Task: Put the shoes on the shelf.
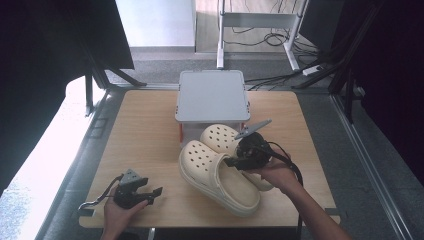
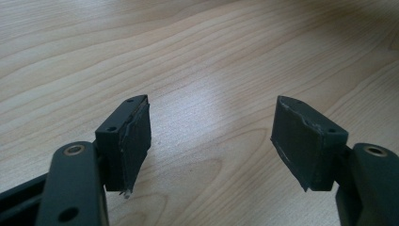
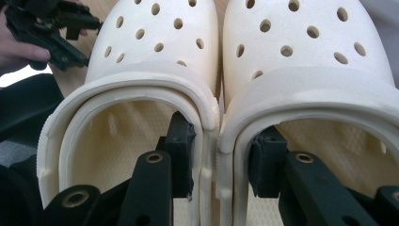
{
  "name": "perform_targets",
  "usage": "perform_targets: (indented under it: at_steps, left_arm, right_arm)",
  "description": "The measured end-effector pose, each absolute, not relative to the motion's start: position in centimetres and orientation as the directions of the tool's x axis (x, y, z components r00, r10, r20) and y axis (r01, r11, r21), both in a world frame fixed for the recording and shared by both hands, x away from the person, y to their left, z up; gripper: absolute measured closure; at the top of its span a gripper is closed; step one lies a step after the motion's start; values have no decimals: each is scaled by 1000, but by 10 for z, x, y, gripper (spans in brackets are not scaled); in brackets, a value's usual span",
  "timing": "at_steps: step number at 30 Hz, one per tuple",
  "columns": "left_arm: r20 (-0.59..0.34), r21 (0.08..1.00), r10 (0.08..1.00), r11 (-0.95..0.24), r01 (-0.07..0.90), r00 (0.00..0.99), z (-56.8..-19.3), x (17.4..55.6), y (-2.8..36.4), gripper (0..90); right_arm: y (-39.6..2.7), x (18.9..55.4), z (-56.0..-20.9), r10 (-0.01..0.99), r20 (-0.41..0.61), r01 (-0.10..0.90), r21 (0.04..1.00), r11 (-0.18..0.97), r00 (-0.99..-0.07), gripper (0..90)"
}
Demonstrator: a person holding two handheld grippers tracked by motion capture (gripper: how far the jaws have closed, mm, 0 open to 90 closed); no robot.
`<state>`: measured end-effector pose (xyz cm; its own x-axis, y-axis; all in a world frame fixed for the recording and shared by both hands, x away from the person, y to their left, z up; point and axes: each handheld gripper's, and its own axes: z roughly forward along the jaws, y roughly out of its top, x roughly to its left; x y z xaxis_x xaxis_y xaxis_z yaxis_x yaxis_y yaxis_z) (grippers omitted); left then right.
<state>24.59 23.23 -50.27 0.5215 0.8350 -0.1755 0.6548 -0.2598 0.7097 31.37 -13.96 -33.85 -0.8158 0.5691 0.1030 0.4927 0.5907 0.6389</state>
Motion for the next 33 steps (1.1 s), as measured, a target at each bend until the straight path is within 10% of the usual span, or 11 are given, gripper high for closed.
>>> perform_targets:
  at_steps: [33]
  left_arm:
    - [-174,712,832,-263,651,527,-502,246,233,295]
  right_arm:
    - [-127,318,-282,539,102,456,674,581,-836,662]
